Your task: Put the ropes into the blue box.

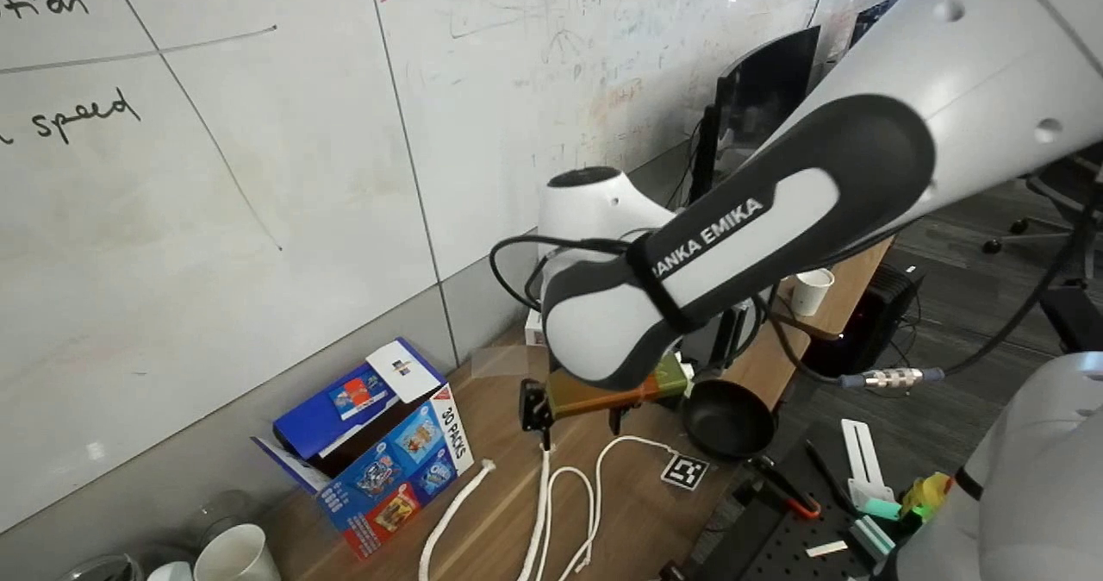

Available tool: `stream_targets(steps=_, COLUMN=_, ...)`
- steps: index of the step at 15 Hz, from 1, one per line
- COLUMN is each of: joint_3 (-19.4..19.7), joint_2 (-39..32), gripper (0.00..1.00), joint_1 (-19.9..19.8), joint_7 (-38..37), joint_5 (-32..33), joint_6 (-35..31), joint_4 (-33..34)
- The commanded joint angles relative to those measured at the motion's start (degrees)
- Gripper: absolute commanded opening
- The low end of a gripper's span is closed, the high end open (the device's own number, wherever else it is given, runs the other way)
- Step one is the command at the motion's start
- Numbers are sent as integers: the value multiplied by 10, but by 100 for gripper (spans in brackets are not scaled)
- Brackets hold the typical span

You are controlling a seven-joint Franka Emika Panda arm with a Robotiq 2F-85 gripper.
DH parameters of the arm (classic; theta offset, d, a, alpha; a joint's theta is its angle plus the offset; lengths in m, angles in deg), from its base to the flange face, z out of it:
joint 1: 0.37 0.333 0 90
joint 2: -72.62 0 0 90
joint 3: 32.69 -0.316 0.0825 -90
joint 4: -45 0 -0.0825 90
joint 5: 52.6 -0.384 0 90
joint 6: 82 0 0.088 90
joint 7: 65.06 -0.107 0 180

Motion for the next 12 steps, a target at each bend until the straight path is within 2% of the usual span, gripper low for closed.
stream_targets(steps=1, joint_3=1, joint_2=-98, gripper=100, joint_1=22, joint_7=-63, joint_5=-4, joint_6=-122, joint_4=-8)
stream_targets(steps=5, joint_3=19, joint_2=-209, gripper=100, joint_1=53, joint_7=-94, joint_5=-1, joint_6=-228, joint_4=-9)
stream_targets(steps=9, joint_3=40, joint_2=-305, gripper=100, joint_1=81, joint_7=-73, joint_5=-12, joint_6=-290, joint_4=5)
stream_targets(steps=12, joint_3=38, joint_2=-366, gripper=100, joint_1=83, joint_7=-57, joint_5=-26, joint_6=-320, joint_4=25)
